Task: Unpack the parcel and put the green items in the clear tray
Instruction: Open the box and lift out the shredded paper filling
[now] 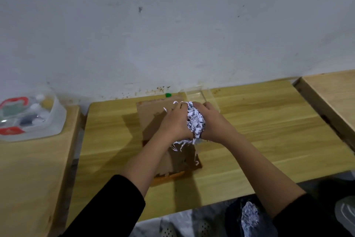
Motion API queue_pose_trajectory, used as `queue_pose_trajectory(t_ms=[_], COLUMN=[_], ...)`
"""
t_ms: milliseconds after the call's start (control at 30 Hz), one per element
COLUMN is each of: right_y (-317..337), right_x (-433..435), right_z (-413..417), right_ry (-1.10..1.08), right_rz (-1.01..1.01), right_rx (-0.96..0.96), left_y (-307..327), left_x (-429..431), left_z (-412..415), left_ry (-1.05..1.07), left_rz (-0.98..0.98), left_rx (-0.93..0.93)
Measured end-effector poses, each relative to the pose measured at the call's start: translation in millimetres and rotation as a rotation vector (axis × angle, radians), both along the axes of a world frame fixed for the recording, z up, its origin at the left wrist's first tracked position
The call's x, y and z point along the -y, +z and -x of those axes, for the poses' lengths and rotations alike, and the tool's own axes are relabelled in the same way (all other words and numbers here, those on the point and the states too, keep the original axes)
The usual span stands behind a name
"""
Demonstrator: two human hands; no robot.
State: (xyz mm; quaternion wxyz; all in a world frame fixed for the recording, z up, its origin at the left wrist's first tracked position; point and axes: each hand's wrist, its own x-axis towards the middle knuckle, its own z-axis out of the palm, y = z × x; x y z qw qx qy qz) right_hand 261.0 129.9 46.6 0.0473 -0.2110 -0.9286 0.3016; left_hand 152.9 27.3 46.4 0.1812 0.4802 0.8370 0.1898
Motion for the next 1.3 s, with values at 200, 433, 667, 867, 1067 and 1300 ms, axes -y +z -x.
queue_pose_trajectory(t_ms=[200,433,667,867,1067,1300], right_y=[-11,-83,-100,-94,-67,-89], right_x=[-67,-86,-97,-119,-130,-95], right_z=[-72,-142,-126,-138,-147,-145], right_ry=[-0.140,-0.225,-0.148,-0.169,-0.212,-0.210], right_rz=[0.030,0.179,0.257,0.284,0.209,0.115], right_rx=[0.094,0.176,0.221,0.216,0.037,0.033], left_y=[-9,-73,-96,-80,-60,-83], left_x=[-80,-117,-121,-111,-109,-93], left_z=[-63,-124,-102,-92,-91,-102], left_ry=[-0.137,-0.370,-0.276,-0.247,-0.193,-0.120], left_rz=[0.076,0.294,0.391,0.323,0.137,0.074], left_rx=[0.066,0.121,0.210,0.251,0.224,0.164])
